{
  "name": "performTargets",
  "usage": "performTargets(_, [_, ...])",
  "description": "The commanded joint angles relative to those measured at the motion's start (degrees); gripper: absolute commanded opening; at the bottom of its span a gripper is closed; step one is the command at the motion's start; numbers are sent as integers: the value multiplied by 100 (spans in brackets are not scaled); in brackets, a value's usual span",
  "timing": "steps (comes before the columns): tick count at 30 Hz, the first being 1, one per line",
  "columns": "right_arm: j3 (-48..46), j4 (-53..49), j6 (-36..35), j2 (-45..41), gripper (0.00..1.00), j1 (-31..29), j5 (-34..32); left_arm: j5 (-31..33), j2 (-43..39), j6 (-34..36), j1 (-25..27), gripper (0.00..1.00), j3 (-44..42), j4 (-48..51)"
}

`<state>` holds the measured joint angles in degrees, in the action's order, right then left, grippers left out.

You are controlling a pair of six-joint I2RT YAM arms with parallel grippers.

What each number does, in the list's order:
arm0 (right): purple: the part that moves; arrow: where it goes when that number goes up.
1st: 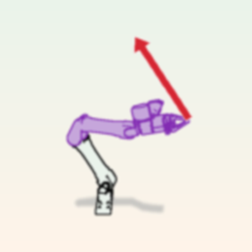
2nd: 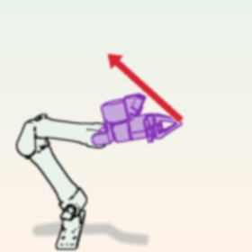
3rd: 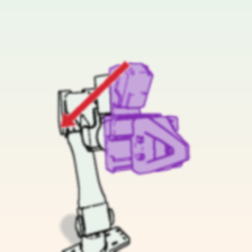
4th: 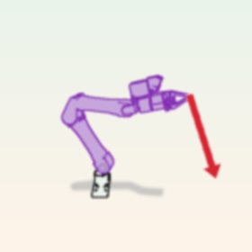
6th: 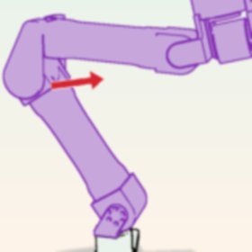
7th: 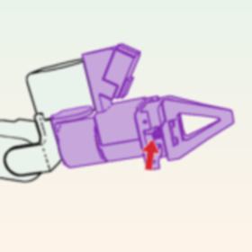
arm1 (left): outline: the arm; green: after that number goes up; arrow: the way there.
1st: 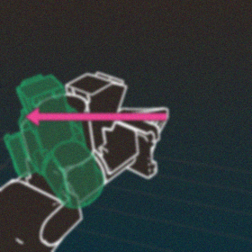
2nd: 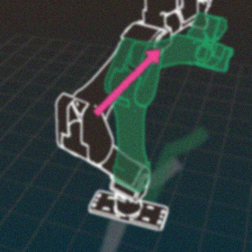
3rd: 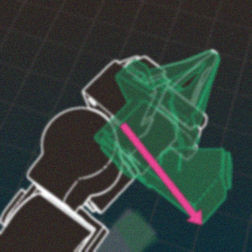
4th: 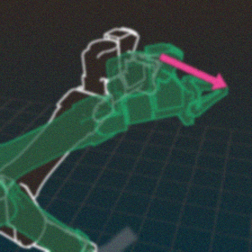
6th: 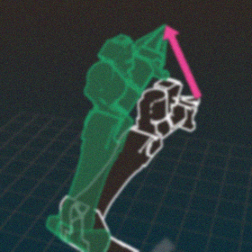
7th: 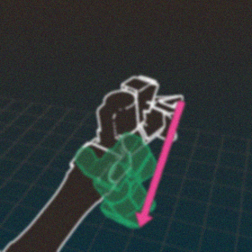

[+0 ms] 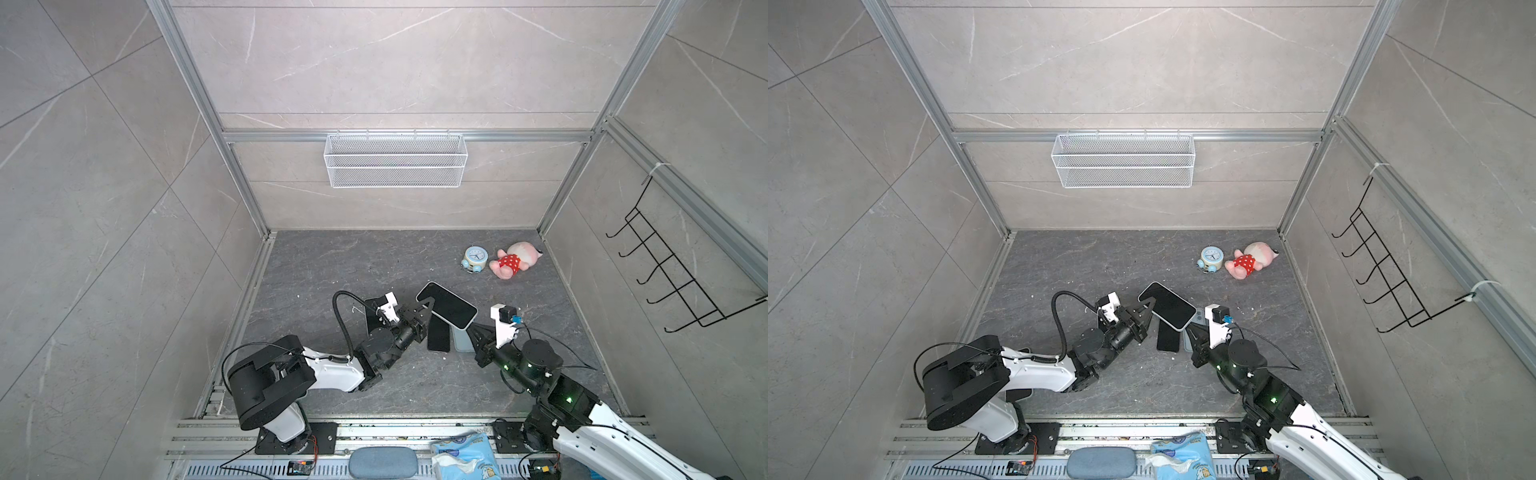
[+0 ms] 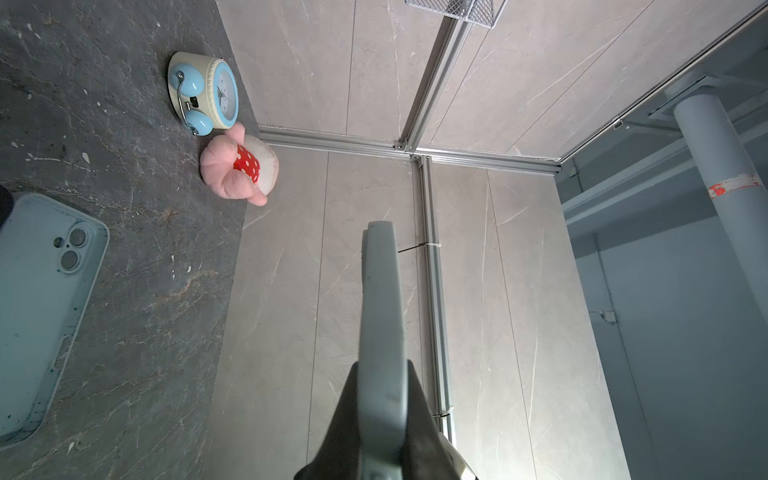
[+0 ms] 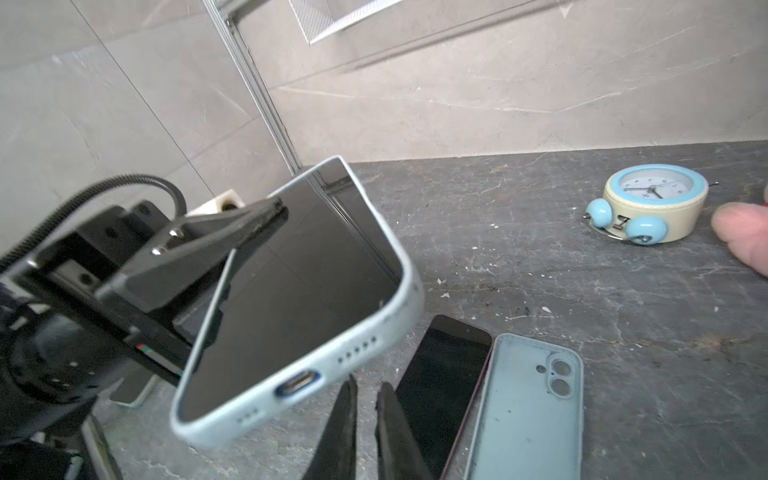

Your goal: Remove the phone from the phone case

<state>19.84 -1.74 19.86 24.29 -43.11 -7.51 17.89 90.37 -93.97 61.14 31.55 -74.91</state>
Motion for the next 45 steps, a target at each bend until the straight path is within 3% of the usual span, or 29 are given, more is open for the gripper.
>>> performTargets(1, [247,-565,54,-412,31,9,12,-6,-275,102,-3,0,120,-603])
performTargets(4, [373,-883,538,-630,58,10,439,20,-407,265,-6,0,55,-602])
performTargets(7, [396,-763,1052,-637,72,7,1102,55,-467,335,-1,0,-5,-602])
performTargets(13, [46,298,2140,-743,77,11,1930,102,-510,365,-6,0,-95,-600])
performTargets(19, [57,818,2706,-301,74,6,2044,92,-533,432,-5,0,-104,-599])
performTargets(25, [79,1181,3113,267,62,6,2082,92,-529,450,9,0,-88,-599])
performTargets(45, [-243,1526,3470,48,30,14,1779,109,-485,476,3,0,-97,-596])
